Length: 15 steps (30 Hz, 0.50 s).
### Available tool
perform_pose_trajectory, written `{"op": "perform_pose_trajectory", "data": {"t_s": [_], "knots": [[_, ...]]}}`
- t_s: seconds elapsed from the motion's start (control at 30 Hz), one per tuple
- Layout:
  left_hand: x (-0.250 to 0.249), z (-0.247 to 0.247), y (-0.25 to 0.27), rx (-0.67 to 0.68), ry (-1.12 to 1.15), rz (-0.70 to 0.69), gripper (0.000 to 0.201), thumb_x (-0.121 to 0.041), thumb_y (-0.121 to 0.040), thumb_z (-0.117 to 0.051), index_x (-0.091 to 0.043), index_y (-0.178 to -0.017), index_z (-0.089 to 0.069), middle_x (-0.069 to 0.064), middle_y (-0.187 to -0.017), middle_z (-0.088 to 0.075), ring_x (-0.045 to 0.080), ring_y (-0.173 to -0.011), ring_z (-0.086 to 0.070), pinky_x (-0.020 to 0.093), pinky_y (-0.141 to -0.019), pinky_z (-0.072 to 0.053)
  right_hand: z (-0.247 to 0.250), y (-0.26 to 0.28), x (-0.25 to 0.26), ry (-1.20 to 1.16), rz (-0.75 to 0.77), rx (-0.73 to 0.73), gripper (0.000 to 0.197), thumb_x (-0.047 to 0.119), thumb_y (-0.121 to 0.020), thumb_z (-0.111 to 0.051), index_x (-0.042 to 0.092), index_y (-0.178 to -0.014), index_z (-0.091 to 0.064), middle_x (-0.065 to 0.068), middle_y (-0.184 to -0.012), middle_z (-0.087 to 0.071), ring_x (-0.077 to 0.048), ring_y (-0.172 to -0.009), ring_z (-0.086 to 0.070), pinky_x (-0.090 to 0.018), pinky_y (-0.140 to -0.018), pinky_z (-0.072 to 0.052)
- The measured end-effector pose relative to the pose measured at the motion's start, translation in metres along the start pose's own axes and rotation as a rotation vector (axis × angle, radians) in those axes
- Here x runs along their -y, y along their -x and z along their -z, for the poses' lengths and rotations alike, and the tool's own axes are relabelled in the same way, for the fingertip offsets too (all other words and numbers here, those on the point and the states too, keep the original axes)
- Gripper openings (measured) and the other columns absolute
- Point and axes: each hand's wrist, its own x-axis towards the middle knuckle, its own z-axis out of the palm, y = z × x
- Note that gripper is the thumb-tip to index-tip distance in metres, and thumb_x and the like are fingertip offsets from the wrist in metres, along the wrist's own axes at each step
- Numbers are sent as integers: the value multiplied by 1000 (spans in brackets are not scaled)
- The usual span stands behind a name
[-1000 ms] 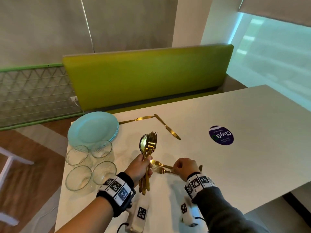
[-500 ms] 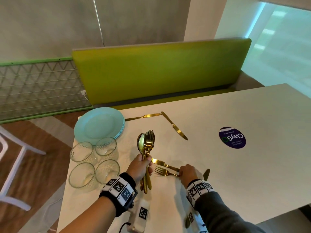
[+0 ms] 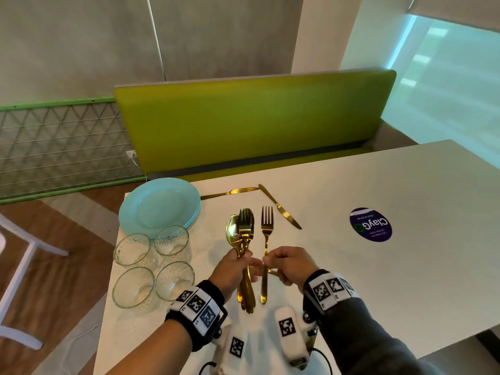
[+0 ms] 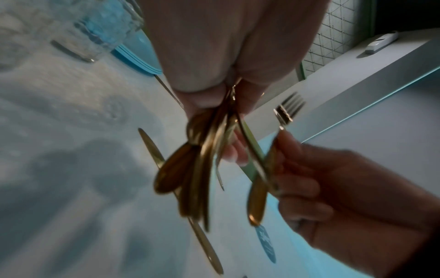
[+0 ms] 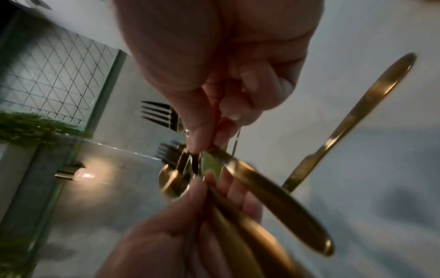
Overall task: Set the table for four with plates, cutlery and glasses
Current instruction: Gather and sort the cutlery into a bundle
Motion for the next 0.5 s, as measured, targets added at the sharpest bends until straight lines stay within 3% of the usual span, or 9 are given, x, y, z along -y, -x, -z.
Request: {"op": "perform_pose_trajectory", "data": {"t_s": [0.17, 0.27, 0.37, 0.5], "knots": [[1, -5, 6, 57, -51, -4, 21, -19, -101, -32, -8, -99, -49, 11, -79, -60, 18, -60, -62, 26, -53, -52, -18, 5, -2, 15, -16, 3, 13, 20, -87, -65, 15, -75, -66, 0, -58, -62, -3, -36, -47, -17, -40, -34], [6, -5, 8, 86, -67, 10, 22, -20, -102, -31, -8, -97, -49, 10, -81, -59, 20, -64, -61, 26, -55, -52, -22, 8, -4, 43, -10, -40, 10, 19, -87, -65, 15, -77, -66, 1, -64, -65, 0, -32, -49, -16, -40, -36], [9, -5, 10, 115, -92, 17, 23, -22, -102, -29, -8, -103, -48, 10, -84, -58, 20, -66, -59, 26, -60, -51, -26, 11, -8, 65, -12, -73, 12, 19, -85, -66, 19, -73, -66, 1, -68, -68, -5, -41, -51, -18, -43, -38], [11, -4, 13, 112, -98, 21, 23, -21, -102, -28, -7, -107, -47, 7, -75, -54, 15, -57, -53, 22, -53, -48, -30, 12, -13, 97, -14, -103, 11, 23, -84, -67, 22, -74, -65, -1, -75, -71, -9, -50, -52, -20, -46, -40]]}}
